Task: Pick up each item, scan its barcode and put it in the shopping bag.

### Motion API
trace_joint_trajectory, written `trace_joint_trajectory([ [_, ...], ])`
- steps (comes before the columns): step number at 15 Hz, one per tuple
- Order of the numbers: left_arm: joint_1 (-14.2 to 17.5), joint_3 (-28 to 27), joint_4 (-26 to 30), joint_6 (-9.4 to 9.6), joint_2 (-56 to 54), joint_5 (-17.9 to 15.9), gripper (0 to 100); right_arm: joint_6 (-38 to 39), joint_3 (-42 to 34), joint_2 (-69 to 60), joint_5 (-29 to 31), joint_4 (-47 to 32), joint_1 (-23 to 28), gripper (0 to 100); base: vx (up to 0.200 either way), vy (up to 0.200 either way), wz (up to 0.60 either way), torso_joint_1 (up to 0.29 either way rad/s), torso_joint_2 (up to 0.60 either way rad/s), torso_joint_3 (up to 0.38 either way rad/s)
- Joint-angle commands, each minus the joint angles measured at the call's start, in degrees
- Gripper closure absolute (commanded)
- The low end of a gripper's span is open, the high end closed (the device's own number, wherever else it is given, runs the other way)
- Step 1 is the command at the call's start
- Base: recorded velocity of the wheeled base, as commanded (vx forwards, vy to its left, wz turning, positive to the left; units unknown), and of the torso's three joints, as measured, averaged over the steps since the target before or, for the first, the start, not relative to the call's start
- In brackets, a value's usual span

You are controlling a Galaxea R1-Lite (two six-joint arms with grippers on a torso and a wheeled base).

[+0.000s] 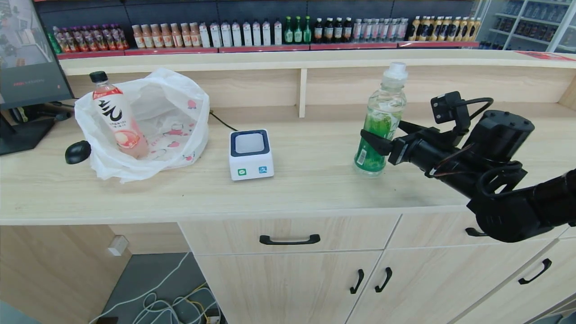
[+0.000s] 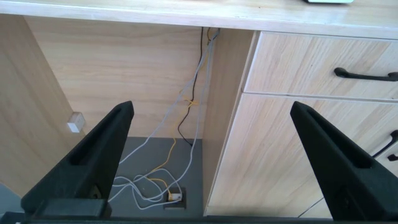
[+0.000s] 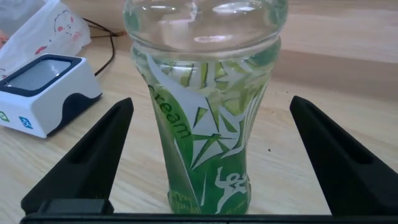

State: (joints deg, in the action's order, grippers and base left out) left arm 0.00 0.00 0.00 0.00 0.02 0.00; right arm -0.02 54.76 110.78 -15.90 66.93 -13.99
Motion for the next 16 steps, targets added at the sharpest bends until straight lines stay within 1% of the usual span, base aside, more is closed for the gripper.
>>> trace_joint_trajectory([
  [1,0.0,0.0,0.0,0.0,-0.02,0.0,0,-0.06,3.78,2.87,-0.54,-0.13,-0.07,0,0.0,0.0,0.0,0.0,0.0,0.0],
  [3,0.0,0.0,0.0,0.0,-0.02,0.0,0,-0.06,6.94,4.62,-0.63,-0.92,-0.24,0,0.0,0.0,0.0,0.0,0.0,0.0],
  [5,0.0,0.0,0.0,0.0,-0.02,0.0,0,-0.15,8.35,4.01,-0.54,-5.05,-0.24,0,0.0,0.0,0.0,0.0,0.0,0.0],
  [7,0.0,0.0,0.0,0.0,-0.02,0.0,0,-0.24,9.66,4.27,-0.45,-5.75,-0.24,0,0.0,0.0,0.0,0.0,0.0,0.0],
  [16,0.0,0.0,0.0,0.0,-0.02,0.0,0,-0.42,9.93,4.62,-0.45,-5.75,-0.6,0,0.0,0.0,0.0,0.0,0.0,0.0],
])
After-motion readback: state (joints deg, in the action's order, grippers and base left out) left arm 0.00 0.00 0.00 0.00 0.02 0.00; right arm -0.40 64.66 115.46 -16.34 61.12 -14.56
